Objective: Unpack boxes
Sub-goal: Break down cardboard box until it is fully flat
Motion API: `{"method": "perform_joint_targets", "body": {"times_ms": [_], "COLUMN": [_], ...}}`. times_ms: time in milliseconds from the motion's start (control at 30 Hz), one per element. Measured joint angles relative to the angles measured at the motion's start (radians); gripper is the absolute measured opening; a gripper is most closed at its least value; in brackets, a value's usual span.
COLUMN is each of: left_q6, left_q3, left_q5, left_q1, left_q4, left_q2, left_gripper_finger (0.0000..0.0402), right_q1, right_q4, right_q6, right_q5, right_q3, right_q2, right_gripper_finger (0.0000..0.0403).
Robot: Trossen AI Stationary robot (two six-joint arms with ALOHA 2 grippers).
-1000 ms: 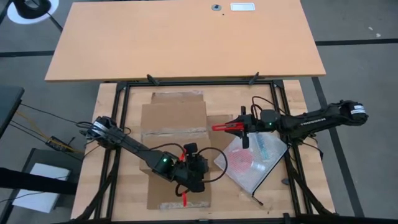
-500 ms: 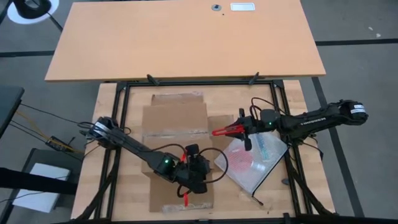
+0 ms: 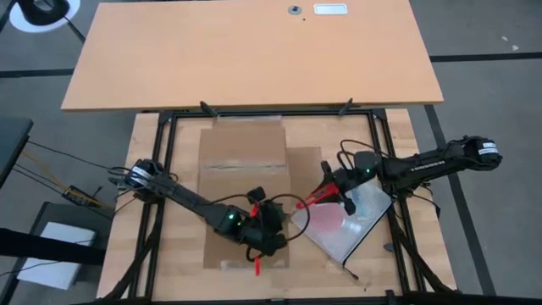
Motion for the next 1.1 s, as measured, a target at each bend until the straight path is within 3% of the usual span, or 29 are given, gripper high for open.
{"method": "perform_joint_targets", "body": {"times_ms": [167, 267, 467, 700, 900, 1100], "left_q6": [-0.008, 0.006, -0.113, -0.283, -0.239, -0.207], "left_q3": [0.000, 0.029, 0.240, 0.537, 0.794, 0.674], "left_q5": [0.020, 0.070, 0.211, 0.264, 0.278, 0.320], "left_q1": [0.003, 0.003, -0.005, -0.005, 0.037, 0.132], "left_q4": [0.036, 0.041, -0.126, -0.378, -0.468, -0.499], "left_q2": [-0.001, -0.007, -0.042, -0.058, -0.062, -0.244], "left_gripper_finger": [0.0156, 0.0156, 0.0156, 0.0156, 0.0156, 0.0156], "right_q1": [0.002, -0.005, -0.003, -0.012, 0.011, 0.053], "right_q4": [-0.019, -0.131, -0.530, -0.900, -0.918, -0.865], "right_q6": [-0.010, -0.049, -0.180, -0.266, -0.223, -0.259], "right_q5": [0.027, 0.069, 0.207, 0.327, 0.346, 0.448], "right_q3": [0.018, 0.054, 0.229, 0.498, 0.700, 0.864], "right_q2": [-0.014, -0.057, -0.142, -0.179, -0.162, -0.044], "right_gripper_finger": [0.0132, 0.0132, 0.0132, 0.0132, 0.0132, 0.0132]}}
